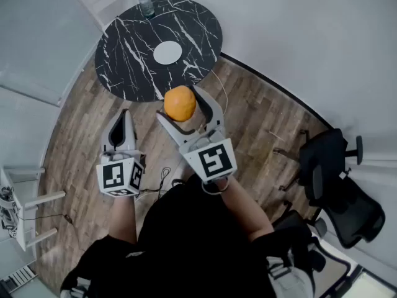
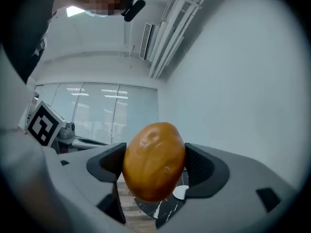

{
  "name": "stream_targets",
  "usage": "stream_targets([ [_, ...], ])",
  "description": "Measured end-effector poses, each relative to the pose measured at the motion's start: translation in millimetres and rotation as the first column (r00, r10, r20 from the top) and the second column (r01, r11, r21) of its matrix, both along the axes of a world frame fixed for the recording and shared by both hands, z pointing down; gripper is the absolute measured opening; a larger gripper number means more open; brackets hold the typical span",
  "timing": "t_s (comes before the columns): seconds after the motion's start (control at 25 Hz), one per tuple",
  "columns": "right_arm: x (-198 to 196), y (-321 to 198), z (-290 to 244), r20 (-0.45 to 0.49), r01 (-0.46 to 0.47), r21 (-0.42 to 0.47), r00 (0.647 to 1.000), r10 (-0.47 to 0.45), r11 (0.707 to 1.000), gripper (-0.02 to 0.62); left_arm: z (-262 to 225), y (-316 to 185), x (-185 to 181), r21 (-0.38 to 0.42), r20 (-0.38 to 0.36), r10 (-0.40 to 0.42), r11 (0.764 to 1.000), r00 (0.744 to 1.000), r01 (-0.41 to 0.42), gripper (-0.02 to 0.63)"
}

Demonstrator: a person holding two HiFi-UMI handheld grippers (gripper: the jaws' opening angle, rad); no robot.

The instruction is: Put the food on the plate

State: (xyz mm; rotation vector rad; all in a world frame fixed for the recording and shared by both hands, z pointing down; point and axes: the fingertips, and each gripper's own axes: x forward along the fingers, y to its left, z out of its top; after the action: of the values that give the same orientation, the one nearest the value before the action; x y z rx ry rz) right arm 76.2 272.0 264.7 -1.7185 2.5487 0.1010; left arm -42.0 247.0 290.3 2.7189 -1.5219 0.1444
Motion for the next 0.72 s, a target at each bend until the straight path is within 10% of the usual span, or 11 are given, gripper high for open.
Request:
stream_targets([
  [0.72,31.7,-51.2,36.5,0.043,0.084,-0.082,0.996,-0.081,0.993,0.342,28.8,-39.6,22.7,-0.060,0.034,-0.056,0.997,0.998,0.058,0.000],
])
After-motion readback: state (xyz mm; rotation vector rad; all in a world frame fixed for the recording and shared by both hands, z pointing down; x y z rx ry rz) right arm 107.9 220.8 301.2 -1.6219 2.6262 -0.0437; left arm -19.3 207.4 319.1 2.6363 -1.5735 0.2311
